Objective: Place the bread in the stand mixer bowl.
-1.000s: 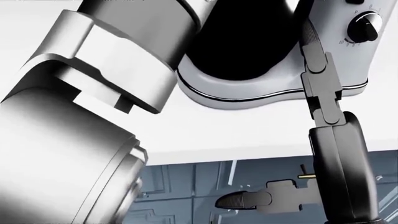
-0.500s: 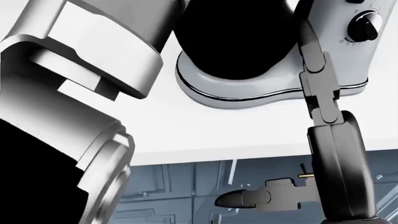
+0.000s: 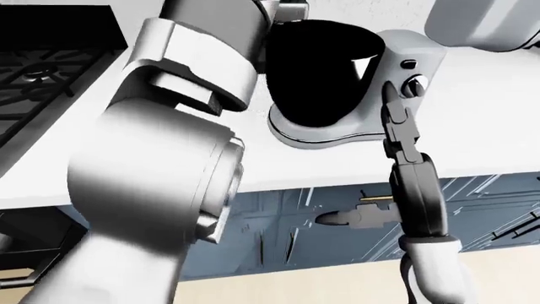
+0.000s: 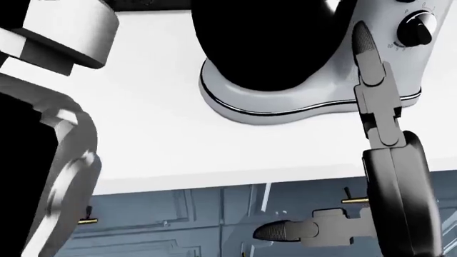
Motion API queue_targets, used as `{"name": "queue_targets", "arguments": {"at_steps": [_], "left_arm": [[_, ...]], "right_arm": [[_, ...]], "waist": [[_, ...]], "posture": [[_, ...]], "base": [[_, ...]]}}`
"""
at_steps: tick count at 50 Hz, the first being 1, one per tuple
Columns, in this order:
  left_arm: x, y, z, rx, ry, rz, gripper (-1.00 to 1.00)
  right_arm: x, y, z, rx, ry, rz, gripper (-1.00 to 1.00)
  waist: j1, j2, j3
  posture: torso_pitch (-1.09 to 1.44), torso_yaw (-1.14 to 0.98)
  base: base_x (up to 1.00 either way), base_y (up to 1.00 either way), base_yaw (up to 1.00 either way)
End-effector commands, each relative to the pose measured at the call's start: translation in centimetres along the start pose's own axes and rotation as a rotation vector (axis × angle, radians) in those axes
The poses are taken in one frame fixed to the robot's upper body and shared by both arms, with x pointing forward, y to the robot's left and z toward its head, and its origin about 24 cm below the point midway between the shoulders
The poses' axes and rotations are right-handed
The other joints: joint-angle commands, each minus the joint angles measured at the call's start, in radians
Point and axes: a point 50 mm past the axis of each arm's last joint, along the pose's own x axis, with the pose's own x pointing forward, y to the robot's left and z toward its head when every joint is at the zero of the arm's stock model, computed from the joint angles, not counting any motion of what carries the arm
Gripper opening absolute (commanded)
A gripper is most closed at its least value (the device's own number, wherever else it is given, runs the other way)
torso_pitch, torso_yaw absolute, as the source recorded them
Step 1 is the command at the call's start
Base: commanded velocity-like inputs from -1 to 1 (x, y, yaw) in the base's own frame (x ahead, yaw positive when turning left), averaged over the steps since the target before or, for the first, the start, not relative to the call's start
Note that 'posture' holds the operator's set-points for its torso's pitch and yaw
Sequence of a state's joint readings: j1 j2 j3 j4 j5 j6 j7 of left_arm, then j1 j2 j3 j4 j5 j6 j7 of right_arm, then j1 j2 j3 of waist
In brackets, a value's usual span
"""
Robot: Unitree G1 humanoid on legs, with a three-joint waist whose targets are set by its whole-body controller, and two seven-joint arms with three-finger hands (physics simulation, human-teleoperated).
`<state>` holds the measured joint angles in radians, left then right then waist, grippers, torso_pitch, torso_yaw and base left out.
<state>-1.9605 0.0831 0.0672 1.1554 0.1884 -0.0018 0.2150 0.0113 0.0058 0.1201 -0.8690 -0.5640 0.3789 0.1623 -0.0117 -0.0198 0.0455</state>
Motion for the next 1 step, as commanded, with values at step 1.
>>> {"name": "queue_targets", "arguments": {"at_steps": [1], "left_arm": [[0.35, 1.05, 2.05, -0.022, -0.085, 0.028, 1.00]], "right_arm": [[0.18, -0.27, 1.02, -0.001, -0.070, -0.025, 0.98]], "waist": [[0.000, -0.004, -0.021]], "posture": [[0.00, 0.00]], "base": [[0.00, 0.00, 0.00]]}}
